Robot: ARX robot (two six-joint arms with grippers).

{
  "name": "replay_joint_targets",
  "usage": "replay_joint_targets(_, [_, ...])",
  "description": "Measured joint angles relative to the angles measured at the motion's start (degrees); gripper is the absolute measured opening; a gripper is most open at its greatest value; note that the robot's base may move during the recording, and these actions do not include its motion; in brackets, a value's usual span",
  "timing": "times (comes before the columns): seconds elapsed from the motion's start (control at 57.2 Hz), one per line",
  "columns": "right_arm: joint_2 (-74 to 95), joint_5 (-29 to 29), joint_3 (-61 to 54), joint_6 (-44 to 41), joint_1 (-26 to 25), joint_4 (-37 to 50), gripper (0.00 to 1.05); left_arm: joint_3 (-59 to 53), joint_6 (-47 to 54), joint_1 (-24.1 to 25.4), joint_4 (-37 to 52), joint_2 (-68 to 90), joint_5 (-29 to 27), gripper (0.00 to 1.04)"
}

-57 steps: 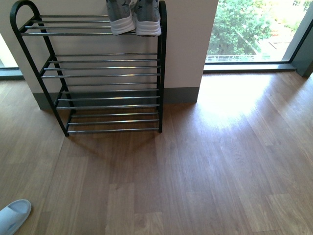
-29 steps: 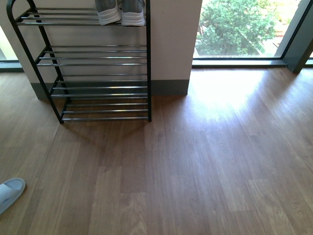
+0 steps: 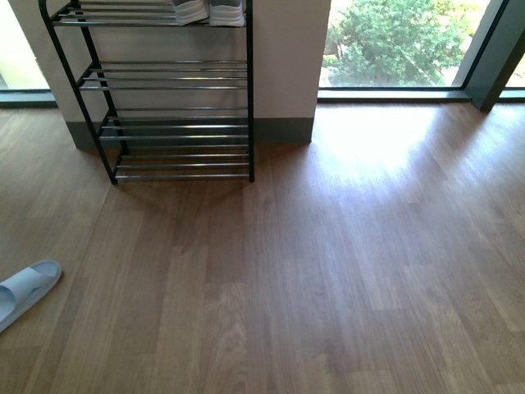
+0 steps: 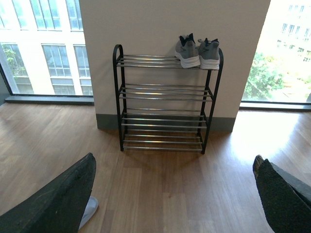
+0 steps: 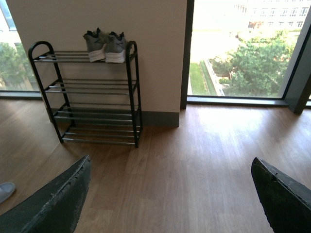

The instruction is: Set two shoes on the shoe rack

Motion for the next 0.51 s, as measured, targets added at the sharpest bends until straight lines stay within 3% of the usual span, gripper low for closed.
replay_joint_targets(0.507, [-0.1, 0.2, 0.0, 0.0, 0.0, 0.0, 0.96, 0.0, 0.0, 0.0, 0.0, 0.0, 0.0, 0.95])
